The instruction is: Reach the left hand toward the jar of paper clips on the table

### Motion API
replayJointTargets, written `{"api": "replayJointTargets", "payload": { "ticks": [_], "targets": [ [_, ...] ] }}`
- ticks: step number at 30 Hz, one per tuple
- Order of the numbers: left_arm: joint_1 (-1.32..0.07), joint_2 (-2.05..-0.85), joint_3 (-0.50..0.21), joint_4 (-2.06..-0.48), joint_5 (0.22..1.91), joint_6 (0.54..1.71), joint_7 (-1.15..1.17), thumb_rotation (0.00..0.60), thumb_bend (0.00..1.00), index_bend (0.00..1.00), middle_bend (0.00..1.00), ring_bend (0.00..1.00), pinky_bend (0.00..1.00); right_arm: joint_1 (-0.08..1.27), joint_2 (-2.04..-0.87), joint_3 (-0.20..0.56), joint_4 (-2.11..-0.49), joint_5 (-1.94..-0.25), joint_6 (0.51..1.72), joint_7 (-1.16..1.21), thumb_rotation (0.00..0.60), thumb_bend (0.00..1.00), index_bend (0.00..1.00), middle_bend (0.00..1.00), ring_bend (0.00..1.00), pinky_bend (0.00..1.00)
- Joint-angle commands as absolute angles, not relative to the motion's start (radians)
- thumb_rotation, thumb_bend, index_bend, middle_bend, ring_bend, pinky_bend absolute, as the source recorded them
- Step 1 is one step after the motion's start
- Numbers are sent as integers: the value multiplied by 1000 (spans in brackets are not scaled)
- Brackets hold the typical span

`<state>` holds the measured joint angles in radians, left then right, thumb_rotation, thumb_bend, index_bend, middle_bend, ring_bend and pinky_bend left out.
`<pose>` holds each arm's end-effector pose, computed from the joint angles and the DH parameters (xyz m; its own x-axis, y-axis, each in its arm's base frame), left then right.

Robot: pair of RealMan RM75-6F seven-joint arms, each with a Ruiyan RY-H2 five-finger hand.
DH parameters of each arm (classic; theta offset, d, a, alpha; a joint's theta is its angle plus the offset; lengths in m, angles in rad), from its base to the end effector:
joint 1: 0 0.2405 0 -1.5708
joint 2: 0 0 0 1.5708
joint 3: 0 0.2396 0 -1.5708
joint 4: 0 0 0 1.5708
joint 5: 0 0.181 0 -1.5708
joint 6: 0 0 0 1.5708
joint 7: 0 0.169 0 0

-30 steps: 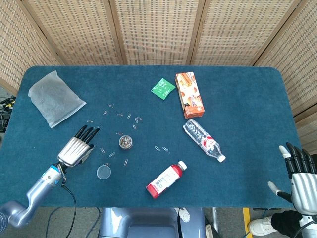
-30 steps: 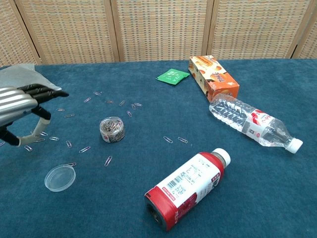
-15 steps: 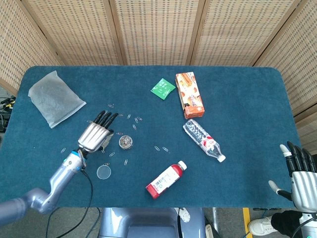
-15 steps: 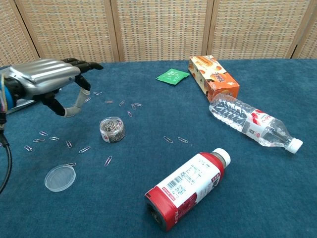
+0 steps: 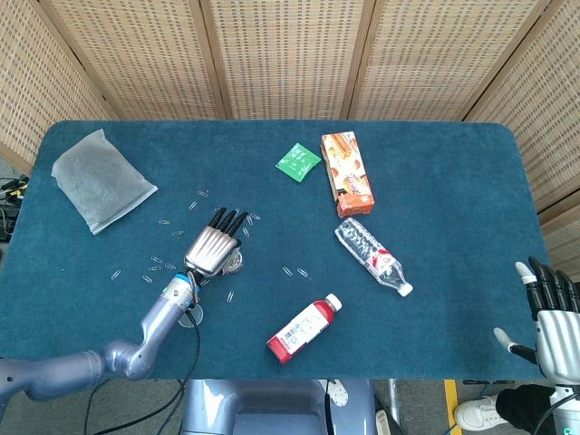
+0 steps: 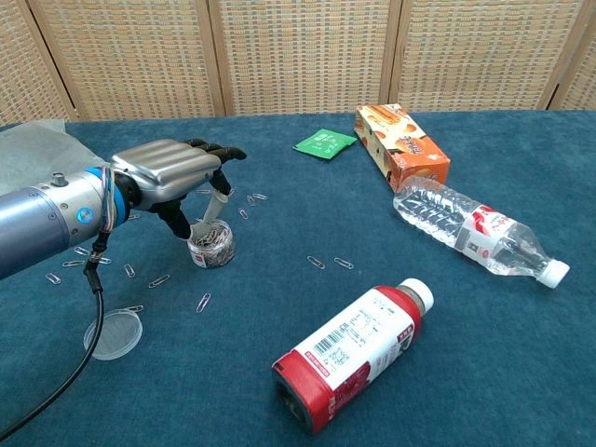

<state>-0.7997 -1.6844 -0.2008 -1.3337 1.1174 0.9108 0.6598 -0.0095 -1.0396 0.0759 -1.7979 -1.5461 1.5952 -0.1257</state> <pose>-0.1111 0.3584 -0.0329 0.6970 0.1218 0.7067 0.6648 -0.4790 -0.5732 -0.2585 -0.1791 0.2058 0.4158 0.0925 0.9048 -0.9094 0.0284 0.4150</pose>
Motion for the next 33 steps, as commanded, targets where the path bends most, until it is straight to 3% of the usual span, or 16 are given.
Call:
{"api": "replayJointTargets", "payload": {
  "ticks": [1, 8, 11, 12, 15, 24, 29, 33],
  "targets": [
    [-805, -1683, -199, -1334, 1108, 922, 679, 600, 392, 736, 0, 0, 0, -9, -1039, 77, -1798, -1544, 1595, -123, 600, 0, 0, 0, 0, 0],
    [-813, -1677, -186, -1346, 1055, 930, 740, 600, 393, 695, 0, 0, 0, -7, -1038, 77, -1798, -1543, 1592, -121, 600, 0, 0, 0, 0, 0],
    [-817, -1681, -183, -1351, 1037, 939, 750, 600, 386, 391, 0, 0, 0, -7, -1039, 76, -1798, -1544, 1592, -125, 600, 0, 0, 0, 0, 0],
    [-817, -1681, -183, -1355, 1033, 940, 746, 600, 378, 247, 0, 0, 0, -6, -1039, 76, -1798, -1545, 1591, -125, 600, 0, 0, 0, 0, 0],
    [-819, -1673, -182, -1372, 1023, 940, 739, 600, 308, 17, 0, 0, 0, -6, -1039, 75, -1800, -1545, 1591, -127, 600, 0, 0, 0, 0, 0],
    [-817, -1610, -175, -1456, 1017, 967, 730, 600, 264, 0, 0, 0, 0, -8, -1038, 71, -1804, -1554, 1596, -129, 600, 0, 0, 0, 0, 0],
    [-787, -1507, -186, -1572, 1046, 1025, 692, 600, 261, 0, 0, 0, 0, -8, -1038, 69, -1804, -1560, 1598, -129, 600, 0, 0, 0, 0, 0],
    [-749, -1434, -186, -1640, 1075, 1085, 662, 600, 171, 0, 0, 0, 0, -9, -1038, 68, -1806, -1564, 1600, -127, 600, 0, 0, 0, 0, 0]
  ]
}}
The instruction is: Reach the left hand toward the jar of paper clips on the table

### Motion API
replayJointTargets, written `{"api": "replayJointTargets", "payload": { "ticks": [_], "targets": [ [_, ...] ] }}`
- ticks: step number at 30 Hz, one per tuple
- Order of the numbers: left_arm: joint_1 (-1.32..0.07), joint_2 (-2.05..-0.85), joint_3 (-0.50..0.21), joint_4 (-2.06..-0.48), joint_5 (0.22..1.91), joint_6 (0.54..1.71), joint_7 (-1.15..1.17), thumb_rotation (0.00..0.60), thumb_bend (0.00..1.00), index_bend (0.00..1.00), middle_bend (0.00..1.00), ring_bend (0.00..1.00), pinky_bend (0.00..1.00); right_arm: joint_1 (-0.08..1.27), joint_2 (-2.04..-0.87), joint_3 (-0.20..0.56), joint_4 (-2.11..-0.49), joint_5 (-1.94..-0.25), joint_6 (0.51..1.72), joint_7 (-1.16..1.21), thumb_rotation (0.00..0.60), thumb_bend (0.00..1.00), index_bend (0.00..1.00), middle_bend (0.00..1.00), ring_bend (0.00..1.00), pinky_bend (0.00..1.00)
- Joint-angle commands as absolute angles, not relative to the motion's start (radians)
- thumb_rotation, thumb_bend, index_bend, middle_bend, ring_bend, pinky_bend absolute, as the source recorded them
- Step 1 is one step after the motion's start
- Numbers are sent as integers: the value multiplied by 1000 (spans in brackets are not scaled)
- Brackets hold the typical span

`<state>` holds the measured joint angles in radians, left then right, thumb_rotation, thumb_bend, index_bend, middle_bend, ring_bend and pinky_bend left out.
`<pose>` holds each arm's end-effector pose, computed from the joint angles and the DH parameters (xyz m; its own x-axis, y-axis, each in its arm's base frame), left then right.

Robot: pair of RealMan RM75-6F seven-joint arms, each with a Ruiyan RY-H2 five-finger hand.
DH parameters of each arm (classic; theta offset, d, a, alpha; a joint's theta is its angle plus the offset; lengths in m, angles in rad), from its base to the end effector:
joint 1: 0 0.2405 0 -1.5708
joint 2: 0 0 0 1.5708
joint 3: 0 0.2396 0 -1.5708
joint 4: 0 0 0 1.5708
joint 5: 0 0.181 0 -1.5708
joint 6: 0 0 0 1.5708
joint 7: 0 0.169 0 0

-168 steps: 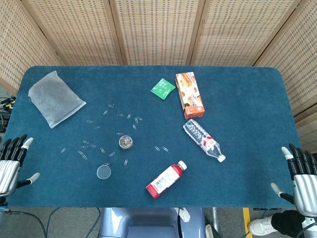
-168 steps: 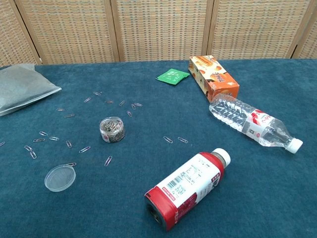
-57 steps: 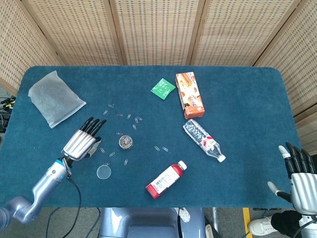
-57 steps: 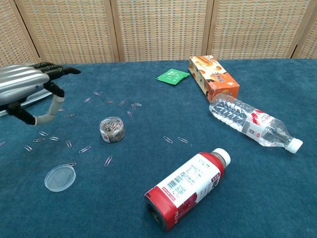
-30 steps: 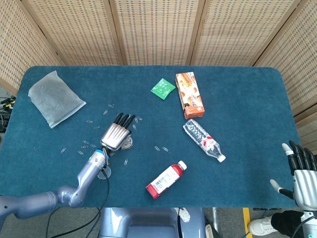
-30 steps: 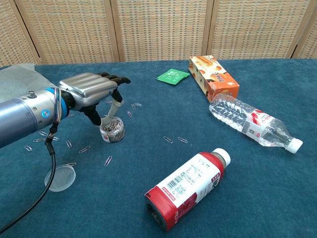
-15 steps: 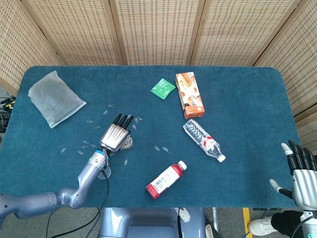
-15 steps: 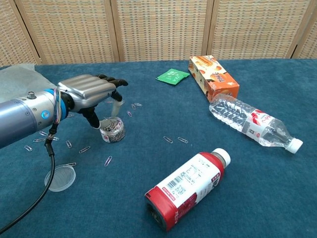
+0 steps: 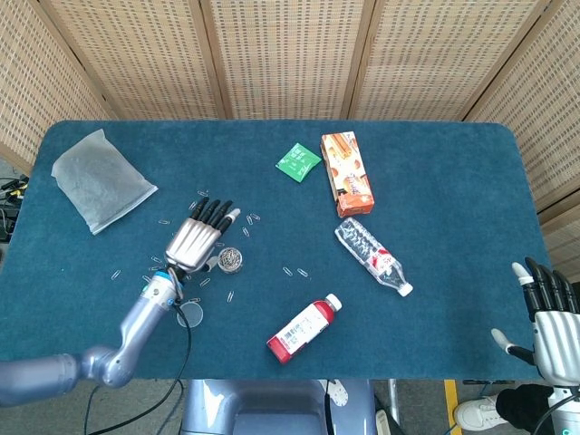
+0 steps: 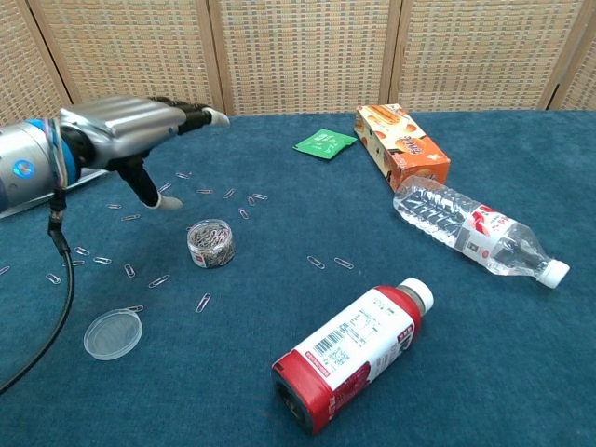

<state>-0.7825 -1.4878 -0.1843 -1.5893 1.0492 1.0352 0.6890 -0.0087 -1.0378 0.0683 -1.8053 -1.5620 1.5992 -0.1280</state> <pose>-0.1091 0.3526 0.0259 0.6576 0.0856 0.7485 0.7049 -0.4204 -0.5713 -0.2551 -0.1780 0.2045 0.4125 0.0912 0.9064 -0.9106 0.0130 0.4131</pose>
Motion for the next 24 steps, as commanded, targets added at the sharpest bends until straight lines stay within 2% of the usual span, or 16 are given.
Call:
{"api": "replayJointTargets", "payload": {
  "ticks": [1, 6, 13, 20, 24],
  "targets": [
    [-730, -1408, -184, -1663, 1081, 1112, 655, 600, 140, 0, 0, 0, 0, -9, -1037, 67, -1806, -1566, 1601, -128, 600, 0, 0, 0, 0, 0],
    [-561, -1237, -135, -1783, 1134, 1294, 540, 600, 71, 0, 0, 0, 0, -12, -1035, 62, -1810, -1581, 1609, -124, 600, 0, 0, 0, 0, 0],
    [-320, -1113, -31, -1759, 1278, 1490, 178, 600, 57, 0, 0, 0, 0, -15, -1034, 62, -1811, -1584, 1615, -123, 600, 0, 0, 0, 0, 0],
    [-173, -1049, 47, -1733, 1353, 1579, -8, 600, 54, 0, 0, 0, 0, -20, -1032, 66, -1810, -1581, 1627, -118, 600, 0, 0, 0, 0, 0],
    [-148, -1034, 62, -1728, 1387, 1577, -26, 600, 57, 0, 0, 0, 0, -24, -1034, 66, -1810, -1584, 1635, -121, 600, 0, 0, 0, 0, 0]
  ]
}}
